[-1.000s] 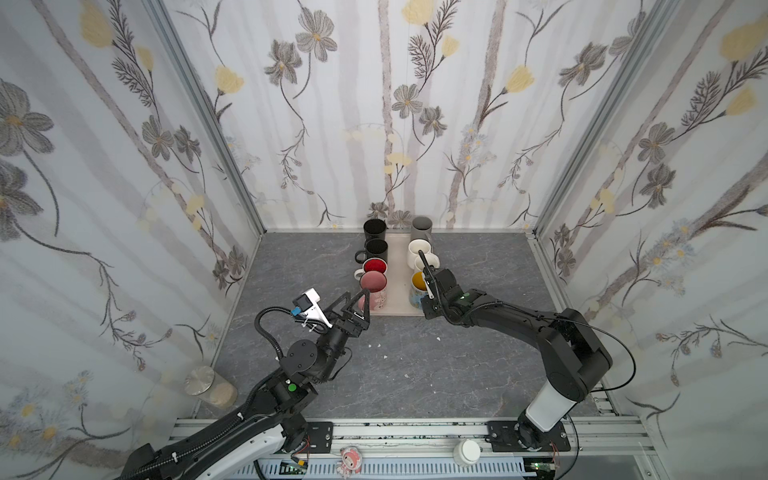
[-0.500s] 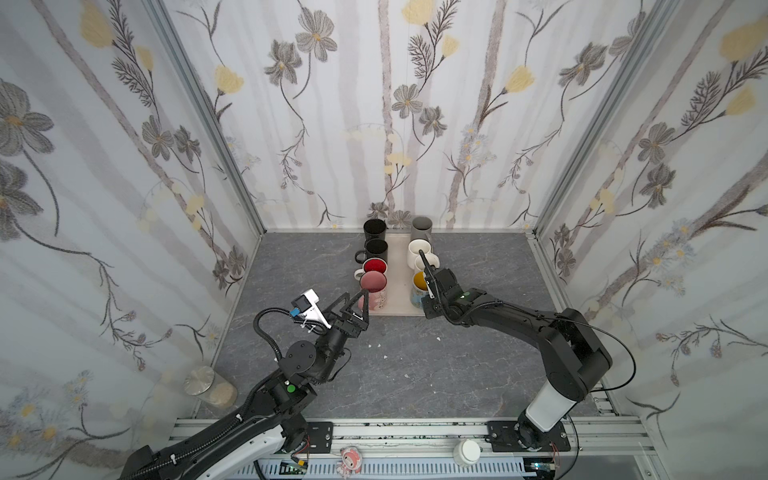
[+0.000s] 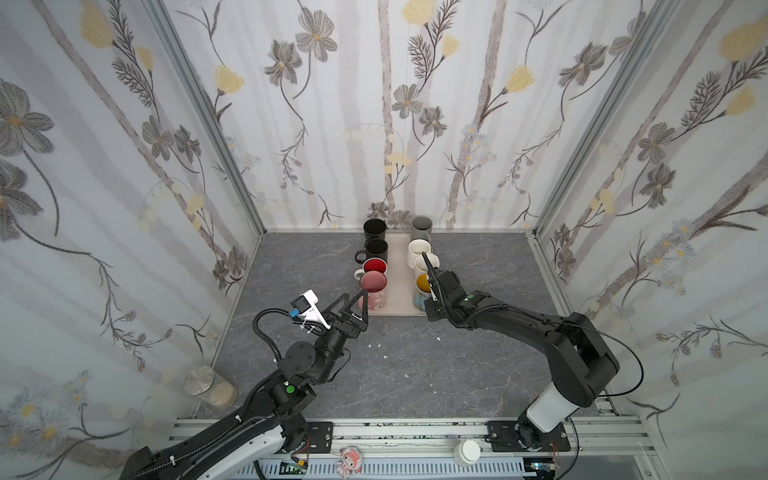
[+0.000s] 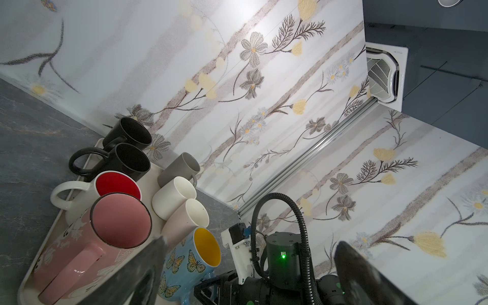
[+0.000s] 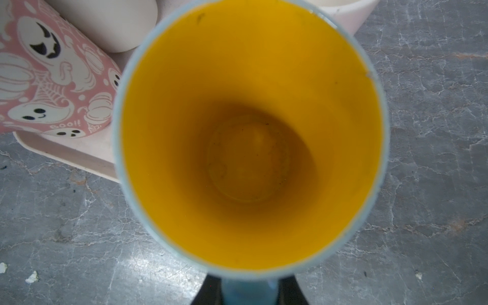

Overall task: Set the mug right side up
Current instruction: 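Lower the butterfly mug upright onto the tray with the right while the left draws back, then open the right gripper and lift it away from the butterfly mug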

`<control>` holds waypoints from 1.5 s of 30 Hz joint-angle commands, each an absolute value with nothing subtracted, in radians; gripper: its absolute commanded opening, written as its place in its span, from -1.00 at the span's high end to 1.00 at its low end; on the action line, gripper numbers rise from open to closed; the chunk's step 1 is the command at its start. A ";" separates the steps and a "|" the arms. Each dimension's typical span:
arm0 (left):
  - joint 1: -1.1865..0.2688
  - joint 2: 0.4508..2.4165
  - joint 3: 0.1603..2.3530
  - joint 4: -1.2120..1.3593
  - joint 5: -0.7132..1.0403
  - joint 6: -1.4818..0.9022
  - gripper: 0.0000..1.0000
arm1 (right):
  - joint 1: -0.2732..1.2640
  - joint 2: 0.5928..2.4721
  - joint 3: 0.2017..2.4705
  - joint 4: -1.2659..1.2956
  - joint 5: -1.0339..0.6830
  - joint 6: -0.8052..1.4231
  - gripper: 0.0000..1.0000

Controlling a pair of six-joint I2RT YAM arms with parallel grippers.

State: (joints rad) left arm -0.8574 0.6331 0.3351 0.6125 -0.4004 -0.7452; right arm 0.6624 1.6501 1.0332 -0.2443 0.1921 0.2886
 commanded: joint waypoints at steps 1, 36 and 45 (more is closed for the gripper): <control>-0.857 0.630 0.334 0.622 -0.419 -0.758 -1.00 | 0.664 1.622 1.029 -0.217 0.220 0.310 0.46; -0.471 1.170 0.746 0.258 -0.545 -0.472 -1.00 | 0.718 1.115 0.687 0.193 0.491 0.410 -0.99; -0.233 1.199 0.703 0.419 -0.564 -0.289 -1.00 | 0.718 1.077 0.651 0.206 0.602 0.474 -0.99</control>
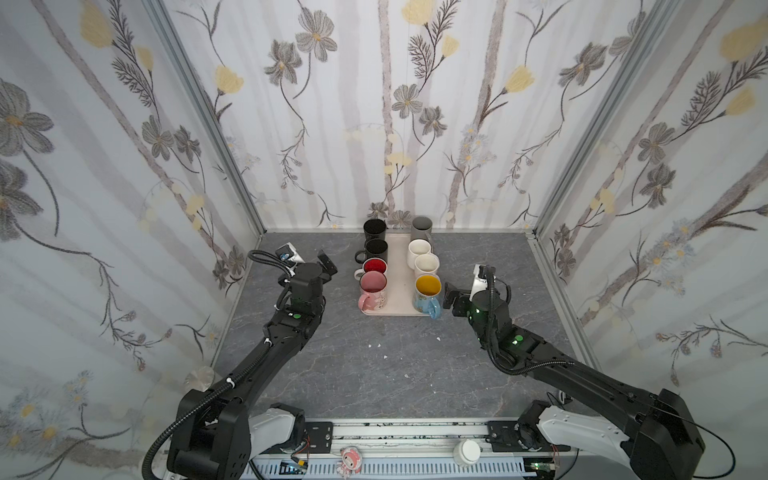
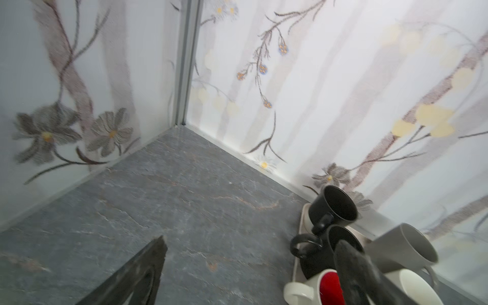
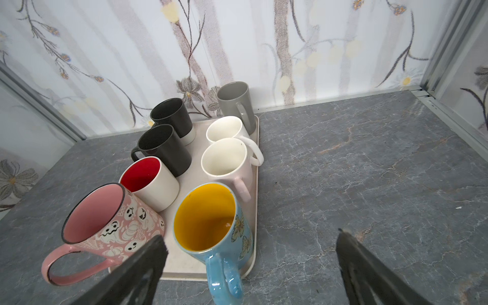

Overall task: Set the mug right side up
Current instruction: 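Open the right gripper and lift it away from the butterfly mug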

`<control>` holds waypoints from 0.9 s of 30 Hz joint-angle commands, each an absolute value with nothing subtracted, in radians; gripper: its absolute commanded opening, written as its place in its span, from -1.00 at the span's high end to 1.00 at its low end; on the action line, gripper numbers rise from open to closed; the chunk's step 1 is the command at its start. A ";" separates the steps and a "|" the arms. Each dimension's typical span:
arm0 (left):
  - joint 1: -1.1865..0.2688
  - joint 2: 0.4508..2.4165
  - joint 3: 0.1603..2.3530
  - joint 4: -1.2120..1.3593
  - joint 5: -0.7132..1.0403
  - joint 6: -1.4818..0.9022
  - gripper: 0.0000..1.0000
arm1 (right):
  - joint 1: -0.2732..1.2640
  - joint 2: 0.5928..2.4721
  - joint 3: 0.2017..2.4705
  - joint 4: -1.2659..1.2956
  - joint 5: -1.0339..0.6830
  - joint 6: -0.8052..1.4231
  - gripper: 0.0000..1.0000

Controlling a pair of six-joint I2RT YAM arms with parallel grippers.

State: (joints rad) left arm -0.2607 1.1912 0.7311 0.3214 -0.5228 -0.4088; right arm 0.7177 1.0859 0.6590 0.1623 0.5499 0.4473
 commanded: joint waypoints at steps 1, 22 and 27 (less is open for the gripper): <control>-0.218 1.203 0.679 0.462 -0.565 -0.245 -1.00 | 0.718 1.074 0.648 0.210 0.610 0.477 -0.99; -0.043 1.479 0.285 1.166 -0.337 -0.114 -1.00 | 0.695 1.029 0.571 0.299 0.628 0.437 -0.99; -0.043 1.548 0.261 1.273 -0.268 -0.089 -1.00 | 0.669 1.045 0.569 0.310 0.546 0.412 -0.99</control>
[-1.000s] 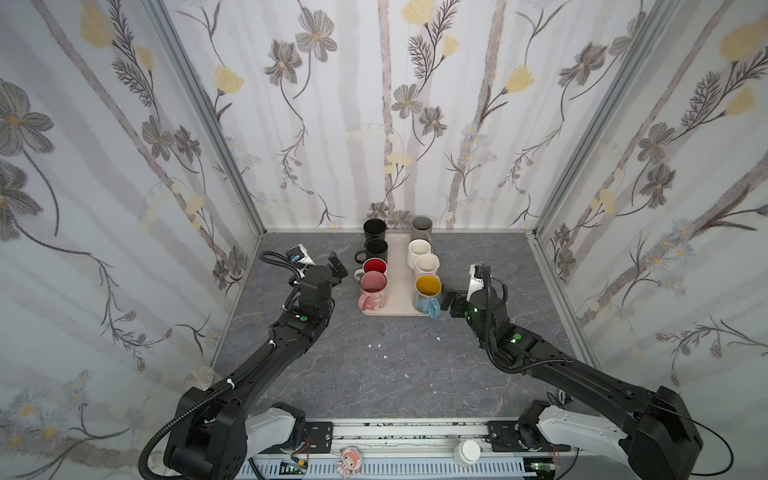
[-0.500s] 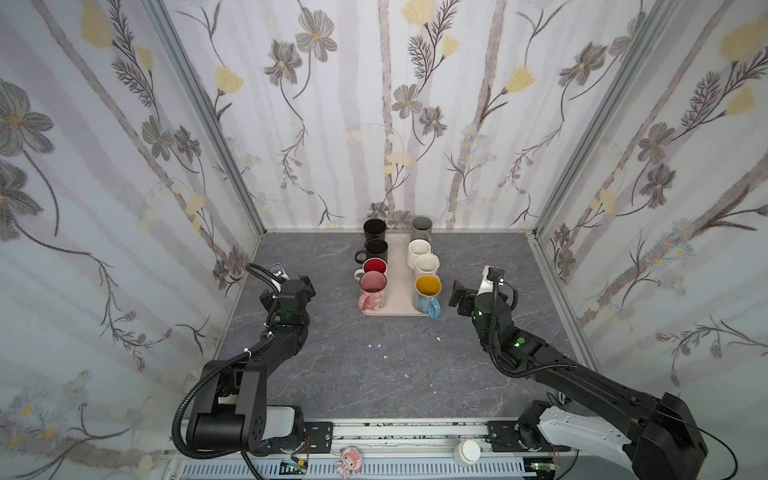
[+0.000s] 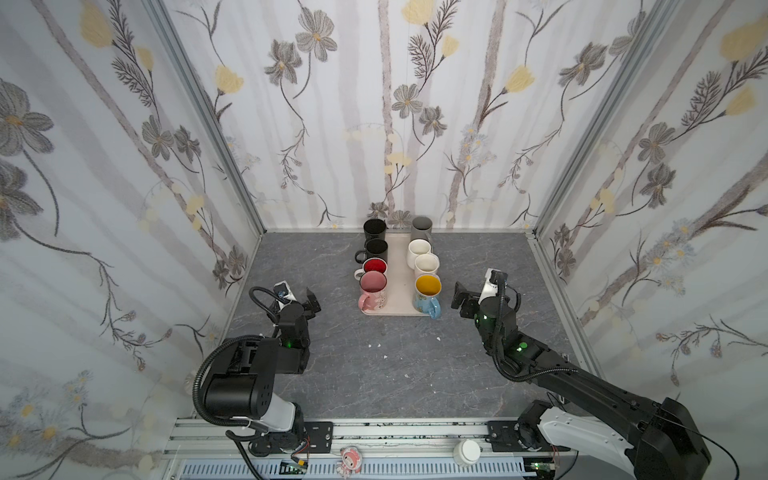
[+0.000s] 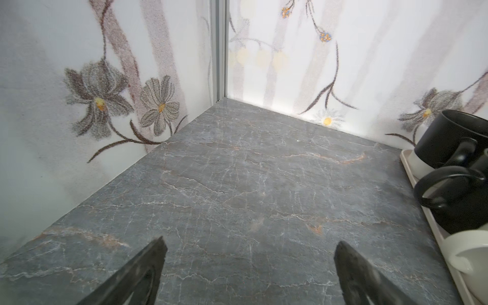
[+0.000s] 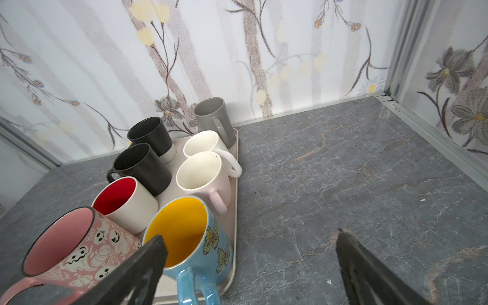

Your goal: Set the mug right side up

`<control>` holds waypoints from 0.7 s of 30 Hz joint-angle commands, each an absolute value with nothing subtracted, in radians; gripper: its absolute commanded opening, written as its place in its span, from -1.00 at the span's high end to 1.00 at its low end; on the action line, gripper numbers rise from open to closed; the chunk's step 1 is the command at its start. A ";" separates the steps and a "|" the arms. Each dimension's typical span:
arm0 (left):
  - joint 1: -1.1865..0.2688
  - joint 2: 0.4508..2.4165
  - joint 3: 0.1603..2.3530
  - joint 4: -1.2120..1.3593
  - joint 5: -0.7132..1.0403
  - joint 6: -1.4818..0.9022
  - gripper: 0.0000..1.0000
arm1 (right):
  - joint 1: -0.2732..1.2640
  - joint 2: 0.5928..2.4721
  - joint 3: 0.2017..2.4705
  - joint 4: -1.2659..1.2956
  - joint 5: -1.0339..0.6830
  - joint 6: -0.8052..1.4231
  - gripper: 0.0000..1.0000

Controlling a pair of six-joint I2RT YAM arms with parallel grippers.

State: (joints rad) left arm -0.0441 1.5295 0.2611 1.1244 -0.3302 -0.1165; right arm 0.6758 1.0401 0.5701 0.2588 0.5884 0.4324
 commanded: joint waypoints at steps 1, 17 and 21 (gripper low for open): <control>-0.043 1.558 0.252 1.287 -0.243 -0.083 -1.00 | 0.663 1.048 0.565 0.316 0.538 0.409 -0.99; -0.044 1.588 0.230 1.364 -0.244 -0.075 -1.00 | 0.582 1.033 0.476 0.428 0.539 0.411 -0.99; -0.044 1.588 0.230 1.363 -0.243 -0.075 -1.00 | 0.562 1.022 0.432 0.504 0.550 0.384 -0.99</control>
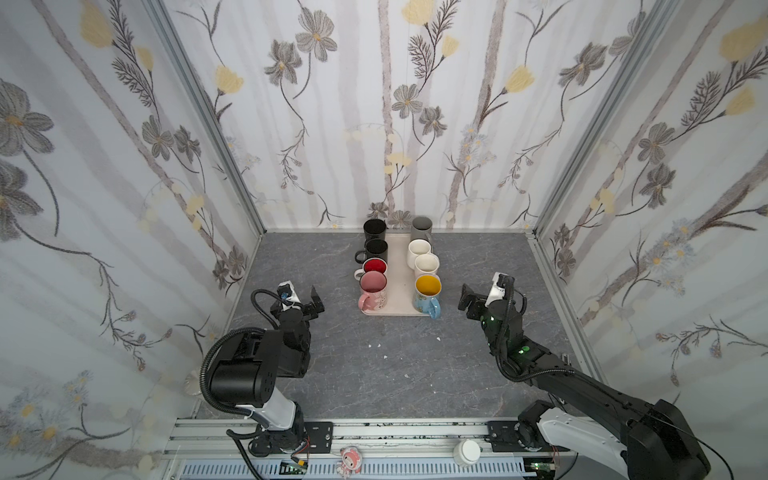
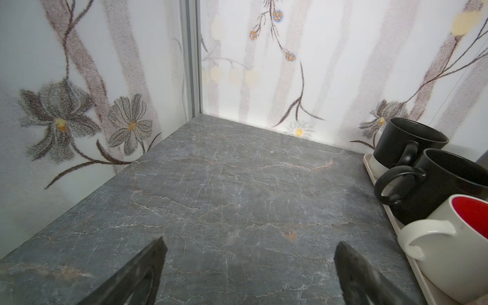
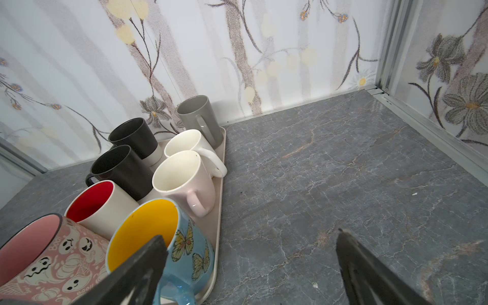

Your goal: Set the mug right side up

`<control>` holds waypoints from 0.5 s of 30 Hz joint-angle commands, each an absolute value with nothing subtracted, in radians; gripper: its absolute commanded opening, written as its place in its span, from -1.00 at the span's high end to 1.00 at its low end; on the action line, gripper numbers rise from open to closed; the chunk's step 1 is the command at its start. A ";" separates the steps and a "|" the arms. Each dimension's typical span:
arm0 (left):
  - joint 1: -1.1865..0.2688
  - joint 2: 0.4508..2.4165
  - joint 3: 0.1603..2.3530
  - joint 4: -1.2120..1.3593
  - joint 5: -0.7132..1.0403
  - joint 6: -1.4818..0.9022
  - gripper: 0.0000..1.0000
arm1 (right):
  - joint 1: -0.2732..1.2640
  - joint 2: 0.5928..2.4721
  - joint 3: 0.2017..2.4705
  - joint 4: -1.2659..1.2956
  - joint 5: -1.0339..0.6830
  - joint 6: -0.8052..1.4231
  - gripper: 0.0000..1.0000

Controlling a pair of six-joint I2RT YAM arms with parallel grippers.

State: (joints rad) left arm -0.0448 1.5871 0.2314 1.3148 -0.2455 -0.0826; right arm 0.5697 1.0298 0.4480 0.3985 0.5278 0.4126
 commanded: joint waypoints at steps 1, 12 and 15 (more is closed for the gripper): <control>-0.044 1.588 0.230 1.364 -0.243 -0.075 -1.00 | 0.557 1.022 0.421 0.525 0.565 0.368 -0.99; -0.044 1.588 0.230 1.363 -0.243 -0.076 -1.00 | 0.474 1.040 0.378 0.669 0.584 0.284 -0.99; -0.044 1.588 0.230 1.363 -0.243 -0.076 -1.00 | 0.452 1.041 0.360 0.735 0.557 0.234 -0.99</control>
State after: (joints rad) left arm -0.0448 1.5871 0.2314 1.3270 -0.2424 -0.0822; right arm 0.4629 1.0405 0.3695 0.6163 0.5743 0.2955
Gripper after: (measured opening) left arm 0.998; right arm 0.995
